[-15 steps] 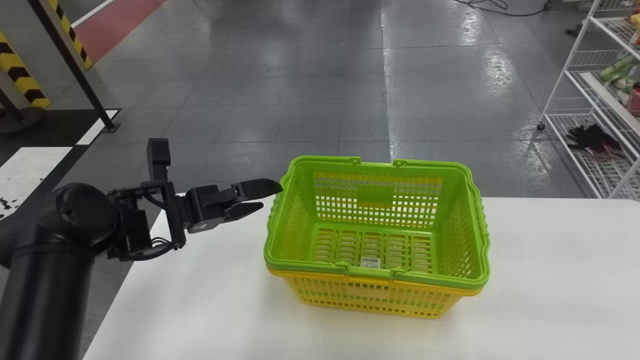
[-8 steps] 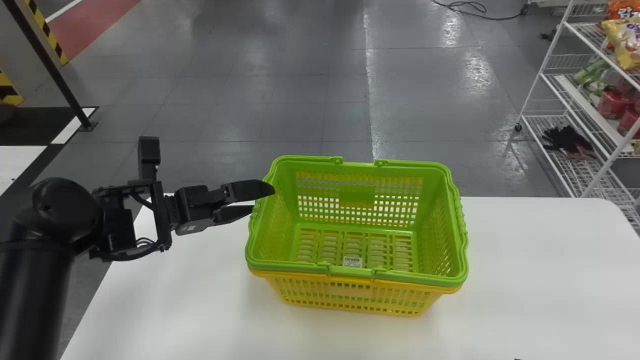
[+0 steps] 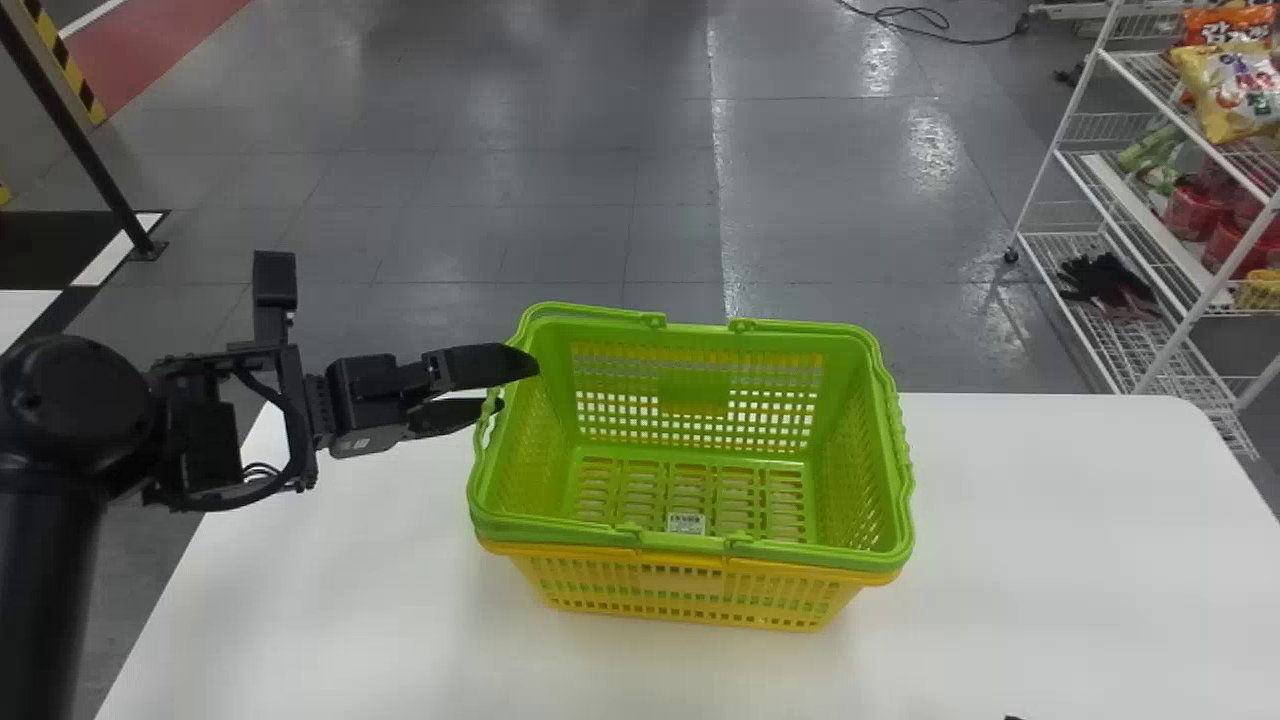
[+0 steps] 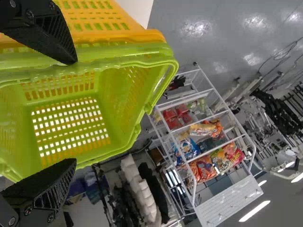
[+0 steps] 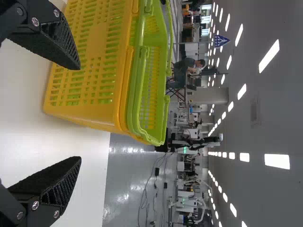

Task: Grasp handle with right gripper to insert into left gripper then lift and swing left to center

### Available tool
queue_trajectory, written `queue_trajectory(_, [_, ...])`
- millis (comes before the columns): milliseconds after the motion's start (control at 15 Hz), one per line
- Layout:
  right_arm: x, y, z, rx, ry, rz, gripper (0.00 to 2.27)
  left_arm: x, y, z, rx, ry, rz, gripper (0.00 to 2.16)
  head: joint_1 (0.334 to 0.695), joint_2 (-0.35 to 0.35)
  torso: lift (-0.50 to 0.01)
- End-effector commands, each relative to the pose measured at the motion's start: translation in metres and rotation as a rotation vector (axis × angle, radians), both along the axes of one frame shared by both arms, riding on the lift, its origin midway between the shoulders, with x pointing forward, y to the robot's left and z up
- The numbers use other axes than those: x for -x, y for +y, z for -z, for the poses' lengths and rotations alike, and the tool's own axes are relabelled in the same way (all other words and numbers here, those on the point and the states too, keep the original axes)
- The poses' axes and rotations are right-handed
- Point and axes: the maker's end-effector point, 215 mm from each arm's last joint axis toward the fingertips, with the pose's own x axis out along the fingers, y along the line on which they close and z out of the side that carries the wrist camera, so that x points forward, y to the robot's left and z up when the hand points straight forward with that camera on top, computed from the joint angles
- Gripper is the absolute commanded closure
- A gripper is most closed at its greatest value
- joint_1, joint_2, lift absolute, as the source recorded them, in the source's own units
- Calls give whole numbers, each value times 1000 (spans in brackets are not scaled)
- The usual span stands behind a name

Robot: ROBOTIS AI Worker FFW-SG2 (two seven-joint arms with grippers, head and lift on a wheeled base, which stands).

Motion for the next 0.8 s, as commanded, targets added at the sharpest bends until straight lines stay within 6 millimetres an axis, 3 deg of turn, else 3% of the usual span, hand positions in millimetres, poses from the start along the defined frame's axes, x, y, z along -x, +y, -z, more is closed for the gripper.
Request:
queue_trajectory(0, [0, -1, 0, 0, 0, 2, 137, 6, -9, -13, 28, -6, 27, 83, 695, 53, -93])
queue_trajectory(333, [-4, -4, -6, 3, -16, 6, 137, 7, -31, -45, 18, -15, 105, 83, 695, 27, -93])
queue_trajectory(533, [-5, -8, -7, 7, -19, 12, 140, 16, -48, -50, 43, 32, 169, 80, 695, 0, -93])
queue_trajectory(733, [-15, -18, -20, 18, -52, 29, 140, 14, -65, -58, 57, 45, 219, 80, 695, -28, -93])
